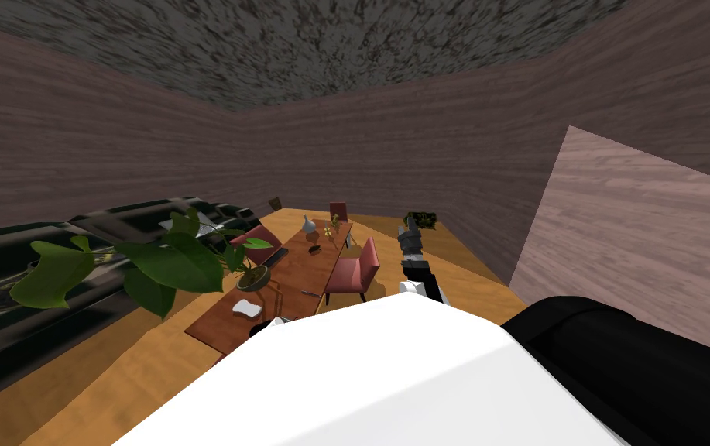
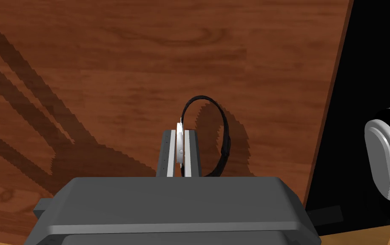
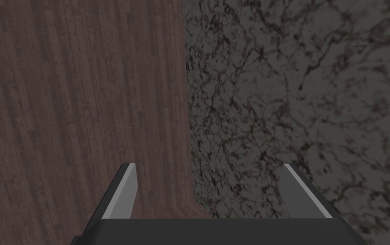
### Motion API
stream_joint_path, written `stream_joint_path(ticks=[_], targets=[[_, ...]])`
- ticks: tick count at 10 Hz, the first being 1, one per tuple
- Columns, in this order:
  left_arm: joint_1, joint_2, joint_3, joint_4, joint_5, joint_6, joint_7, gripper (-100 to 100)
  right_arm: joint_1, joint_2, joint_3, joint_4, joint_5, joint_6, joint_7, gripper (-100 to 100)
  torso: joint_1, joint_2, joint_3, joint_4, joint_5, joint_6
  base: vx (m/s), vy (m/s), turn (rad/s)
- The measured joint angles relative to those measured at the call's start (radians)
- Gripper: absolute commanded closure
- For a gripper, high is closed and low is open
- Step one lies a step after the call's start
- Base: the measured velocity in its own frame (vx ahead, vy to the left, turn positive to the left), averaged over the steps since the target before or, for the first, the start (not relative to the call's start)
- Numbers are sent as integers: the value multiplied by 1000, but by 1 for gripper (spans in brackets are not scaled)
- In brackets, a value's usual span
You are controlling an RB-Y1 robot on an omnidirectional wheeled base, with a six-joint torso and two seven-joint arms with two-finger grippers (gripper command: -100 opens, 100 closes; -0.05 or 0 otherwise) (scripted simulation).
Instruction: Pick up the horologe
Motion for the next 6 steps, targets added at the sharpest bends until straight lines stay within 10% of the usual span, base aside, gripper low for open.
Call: stream_joint_path(ticks=[1, 5, 6], targets=[[0, 0, 0, 0, 0, 0, 0, 100, 0, 0, 0, 0, 0, 0, 0, 0, 0, 0, 0, 0, 0, 0, -60, -53, -41], [-7, 59, 6, -49, 20, 86, 13, 100, 0, 0, 0, 0, 0, 0, 0, 0, -5, 6, 3, 1, -1, 0, -71, -71, -21], [-7, 60, 6, -51, 20, 92, 15, 0, 0, 0, 0, 0, 0, 0, 0, 0, -2, 4, 2, 1, 0, 0, -7, -6, 2]])
